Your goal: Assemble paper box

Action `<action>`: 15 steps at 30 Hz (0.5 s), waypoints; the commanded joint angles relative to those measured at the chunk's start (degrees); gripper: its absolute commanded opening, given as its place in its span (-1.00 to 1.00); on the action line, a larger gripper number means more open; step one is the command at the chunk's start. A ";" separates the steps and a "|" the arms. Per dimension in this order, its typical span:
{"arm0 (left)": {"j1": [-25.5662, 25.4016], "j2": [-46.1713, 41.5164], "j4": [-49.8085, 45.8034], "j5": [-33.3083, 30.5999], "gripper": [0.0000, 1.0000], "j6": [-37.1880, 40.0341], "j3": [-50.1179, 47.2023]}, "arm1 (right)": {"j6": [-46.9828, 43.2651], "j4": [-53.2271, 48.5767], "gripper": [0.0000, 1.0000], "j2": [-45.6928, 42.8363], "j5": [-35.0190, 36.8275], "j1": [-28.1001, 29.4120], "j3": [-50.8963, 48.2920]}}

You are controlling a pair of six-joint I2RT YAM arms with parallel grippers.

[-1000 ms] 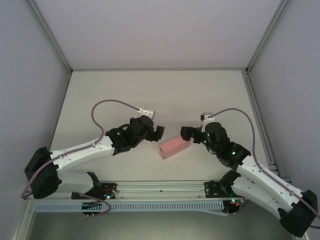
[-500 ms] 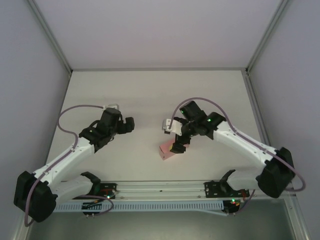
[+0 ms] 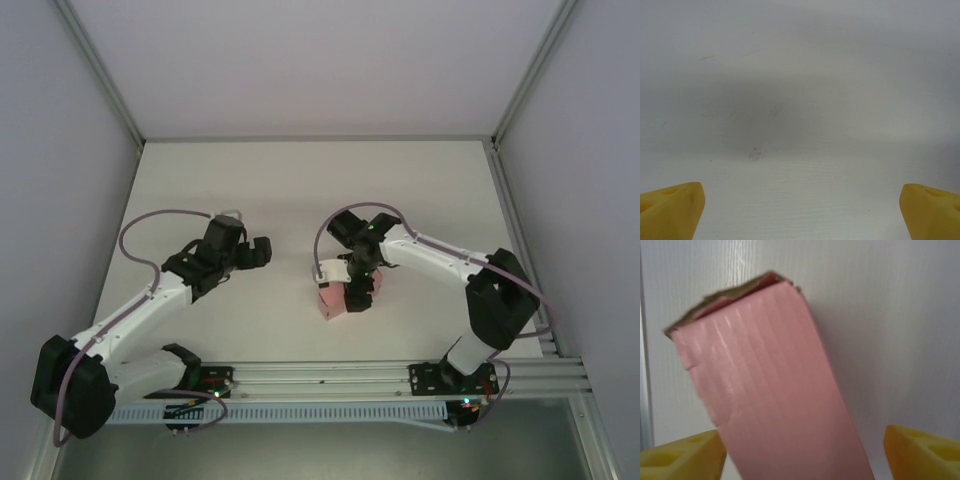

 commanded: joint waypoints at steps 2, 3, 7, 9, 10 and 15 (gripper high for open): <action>0.34 -1.21 0.21 0.52 1.00 1.78 -0.76 | 1.49 -0.40 0.20 1.67 7.37 1.34 1.19; 0.39 -1.41 0.17 0.36 0.99 1.75 -0.76 | 1.84 0.37 0.02 1.50 8.23 1.51 1.09; 0.35 -1.94 -0.10 -0.09 0.99 1.44 -0.80 | 2.57 2.14 -0.25 -0.18 12.20 2.08 1.47; 0.35 -2.14 -0.19 -0.38 0.99 1.27 -0.89 | 3.10 4.22 -0.24 -1.37 15.19 2.15 1.48; 0.40 -2.20 -0.14 -0.32 0.99 1.18 -0.85 | 3.36 6.62 -0.26 -2.09 17.97 2.15 1.23; 0.35 -2.36 -0.04 -0.37 0.99 1.05 -0.84 | 4.29 29.04 -0.21 -3.77 33.31 2.43 -3.60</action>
